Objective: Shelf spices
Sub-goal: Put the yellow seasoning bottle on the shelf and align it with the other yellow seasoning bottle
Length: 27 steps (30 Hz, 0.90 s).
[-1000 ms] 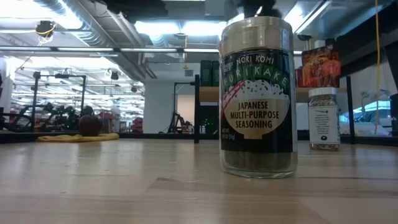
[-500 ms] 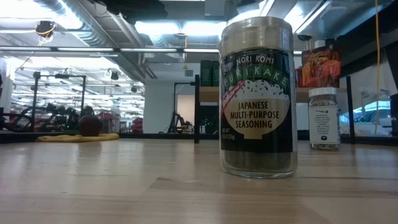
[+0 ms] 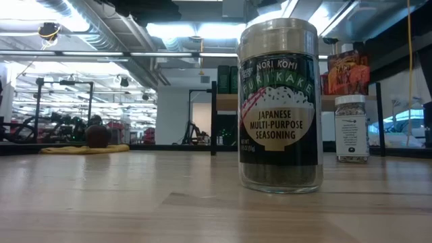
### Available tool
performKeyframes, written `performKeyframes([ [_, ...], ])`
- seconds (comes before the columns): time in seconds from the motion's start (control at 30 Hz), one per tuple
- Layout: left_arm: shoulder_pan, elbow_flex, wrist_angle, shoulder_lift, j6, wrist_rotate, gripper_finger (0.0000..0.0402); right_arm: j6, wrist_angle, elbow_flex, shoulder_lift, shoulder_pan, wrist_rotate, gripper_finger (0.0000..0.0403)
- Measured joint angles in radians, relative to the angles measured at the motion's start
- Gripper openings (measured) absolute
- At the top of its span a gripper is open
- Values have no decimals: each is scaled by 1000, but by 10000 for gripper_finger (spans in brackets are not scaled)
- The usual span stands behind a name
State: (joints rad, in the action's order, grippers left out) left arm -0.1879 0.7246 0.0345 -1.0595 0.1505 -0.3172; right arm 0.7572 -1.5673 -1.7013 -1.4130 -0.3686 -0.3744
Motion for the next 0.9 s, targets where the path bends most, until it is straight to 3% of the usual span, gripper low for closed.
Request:
performKeyframes([
  [0.3,0,0,8,0,10,0,150,260,194,391,187,-189,-16,273],
  [0.57,1,0,8,0,10,0,150,468,284,519,185,-281,16,273],
  [0.9,1,0,7,0,7,0,150,497,556,620,184,-286,122,273],
])
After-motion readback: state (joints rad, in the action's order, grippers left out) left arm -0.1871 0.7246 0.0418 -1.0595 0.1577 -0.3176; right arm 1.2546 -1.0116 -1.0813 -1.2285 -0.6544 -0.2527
